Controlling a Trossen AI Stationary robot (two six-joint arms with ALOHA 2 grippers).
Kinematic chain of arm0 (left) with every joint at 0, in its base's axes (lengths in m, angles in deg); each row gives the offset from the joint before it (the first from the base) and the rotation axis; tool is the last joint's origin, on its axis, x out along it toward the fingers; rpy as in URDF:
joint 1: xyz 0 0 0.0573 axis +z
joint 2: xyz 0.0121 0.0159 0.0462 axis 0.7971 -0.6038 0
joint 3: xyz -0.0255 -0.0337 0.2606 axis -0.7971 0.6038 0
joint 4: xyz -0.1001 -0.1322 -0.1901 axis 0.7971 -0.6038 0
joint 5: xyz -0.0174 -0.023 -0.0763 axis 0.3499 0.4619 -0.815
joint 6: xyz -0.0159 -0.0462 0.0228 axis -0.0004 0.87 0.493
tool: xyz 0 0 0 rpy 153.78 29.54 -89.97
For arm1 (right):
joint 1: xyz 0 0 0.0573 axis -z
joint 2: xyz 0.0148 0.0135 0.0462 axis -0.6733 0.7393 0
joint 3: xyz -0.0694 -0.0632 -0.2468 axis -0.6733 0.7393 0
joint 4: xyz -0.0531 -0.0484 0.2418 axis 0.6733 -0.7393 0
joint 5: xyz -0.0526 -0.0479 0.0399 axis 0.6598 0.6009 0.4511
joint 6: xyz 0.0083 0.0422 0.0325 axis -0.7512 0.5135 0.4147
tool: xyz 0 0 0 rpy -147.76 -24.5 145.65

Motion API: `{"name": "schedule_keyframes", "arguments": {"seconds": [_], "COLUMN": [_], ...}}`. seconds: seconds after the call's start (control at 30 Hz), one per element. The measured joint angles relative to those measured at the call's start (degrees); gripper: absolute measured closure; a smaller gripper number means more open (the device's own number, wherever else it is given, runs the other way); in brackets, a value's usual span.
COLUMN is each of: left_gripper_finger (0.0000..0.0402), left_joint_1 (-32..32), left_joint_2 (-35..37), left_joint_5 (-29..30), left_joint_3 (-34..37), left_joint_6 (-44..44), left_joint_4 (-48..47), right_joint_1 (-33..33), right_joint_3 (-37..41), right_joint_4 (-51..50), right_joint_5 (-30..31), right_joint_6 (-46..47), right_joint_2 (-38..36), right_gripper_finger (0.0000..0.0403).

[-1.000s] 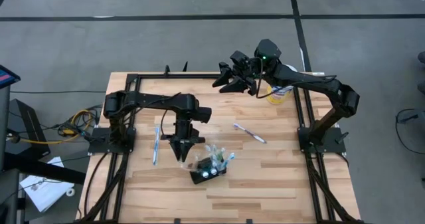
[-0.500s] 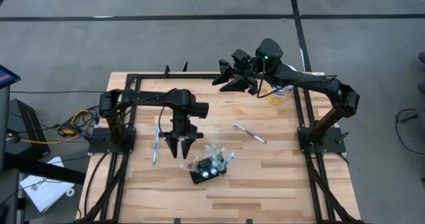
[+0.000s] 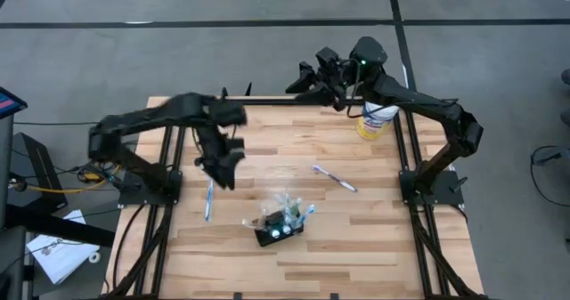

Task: Pick & Place toothbrushing station
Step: Put the violet toothbrush into the mesh organizer

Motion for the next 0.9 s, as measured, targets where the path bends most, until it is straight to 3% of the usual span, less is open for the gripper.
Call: {"name": "schedule_keyframes", "arguments": {"seconds": [0.13, 0.3, 0.43, 0.6, 0.77, 0.9], "left_gripper_finger": [0.0213, 0.0231, 0.0244, 0.0249, 0.0247, 0.0247], "left_joint_1": [1.20, 0.96, 0.92, 1.50, 1.55, 1.55], "left_joint_2": [7.70, 14.64, 17.52, 16.98, 13.92, 11.65], "left_joint_5": [12.38, 32.64, 44.09, 47.73, 47.97, 48.19], "left_joint_3": [0.00, -0.04, -0.07, -0.02, 0.09, 0.07], "left_joint_6": [0.30, -4.57, -10.00, -15.23, -19.44, -23.61], "left_joint_4": [14.69, 33.65, 36.39, 31.93, 30.68, 30.82], "right_joint_1": [0.75, -1.08, -2.65, -3.92, -4.20, -4.98], "right_joint_3": [0.00, 0.00, 0.02, 0.02, 0.40, 4.97], "right_joint_4": [-12.14, -29.93, -42.36, -50.96, -67.97, -70.23], "right_joint_5": [3.59, 11.80, 21.19, 31.21, 42.88, 44.49], "right_joint_6": [-5.90, -17.11, -23.48, -24.49, -26.80, -27.01], "right_joint_2": [-0.40, -0.59, -0.59, -0.57, -0.57, -0.57], "right_gripper_finger": [0.0208, 0.0216, 0.0219, 0.0218, 0.0220, 0.0219]}}
